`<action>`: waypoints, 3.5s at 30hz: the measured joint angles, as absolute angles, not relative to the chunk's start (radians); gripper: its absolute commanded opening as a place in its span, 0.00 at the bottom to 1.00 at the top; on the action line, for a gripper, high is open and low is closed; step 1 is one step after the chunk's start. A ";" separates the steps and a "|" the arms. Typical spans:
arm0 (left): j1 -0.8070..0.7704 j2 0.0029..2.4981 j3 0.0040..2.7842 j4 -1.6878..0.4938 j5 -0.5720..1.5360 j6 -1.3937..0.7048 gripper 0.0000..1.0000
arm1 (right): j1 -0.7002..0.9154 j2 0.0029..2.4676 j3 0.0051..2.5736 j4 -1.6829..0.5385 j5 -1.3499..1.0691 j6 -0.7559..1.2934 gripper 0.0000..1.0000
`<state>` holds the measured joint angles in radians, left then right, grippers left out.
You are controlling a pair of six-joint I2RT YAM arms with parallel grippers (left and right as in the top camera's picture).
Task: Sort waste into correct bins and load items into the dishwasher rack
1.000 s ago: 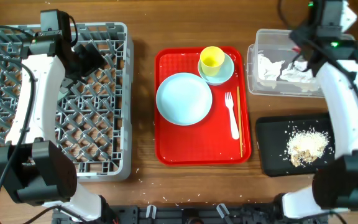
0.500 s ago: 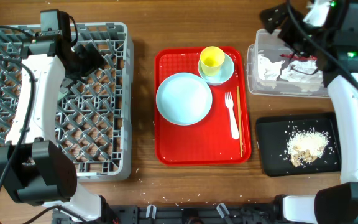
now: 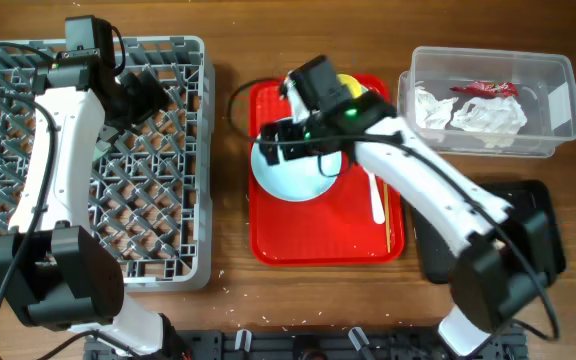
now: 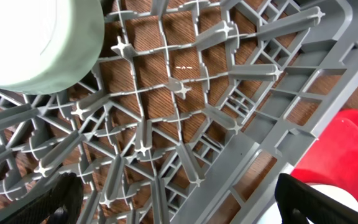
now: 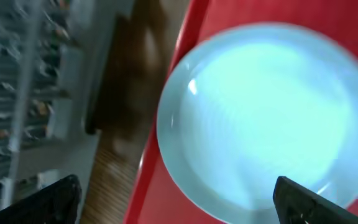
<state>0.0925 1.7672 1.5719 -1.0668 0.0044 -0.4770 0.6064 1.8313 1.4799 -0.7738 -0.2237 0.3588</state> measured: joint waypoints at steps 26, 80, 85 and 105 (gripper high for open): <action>-0.446 1.767 1.571 -0.835 0.340 -0.179 0.94 | 0.066 1.437 1.517 -0.991 -0.002 0.540 0.99; -0.659 2.090 1.948 -0.765 0.068 -0.035 0.04 | -0.100 1.437 1.516 -1.100 0.009 0.591 1.00; -0.469 1.840 1.949 -0.953 0.112 -0.217 0.04 | -0.100 1.437 1.517 -1.100 0.009 0.591 1.00; 0.815 1.825 1.441 -1.289 1.214 -0.101 0.04 | -0.100 1.438 1.516 -1.099 0.009 0.591 1.00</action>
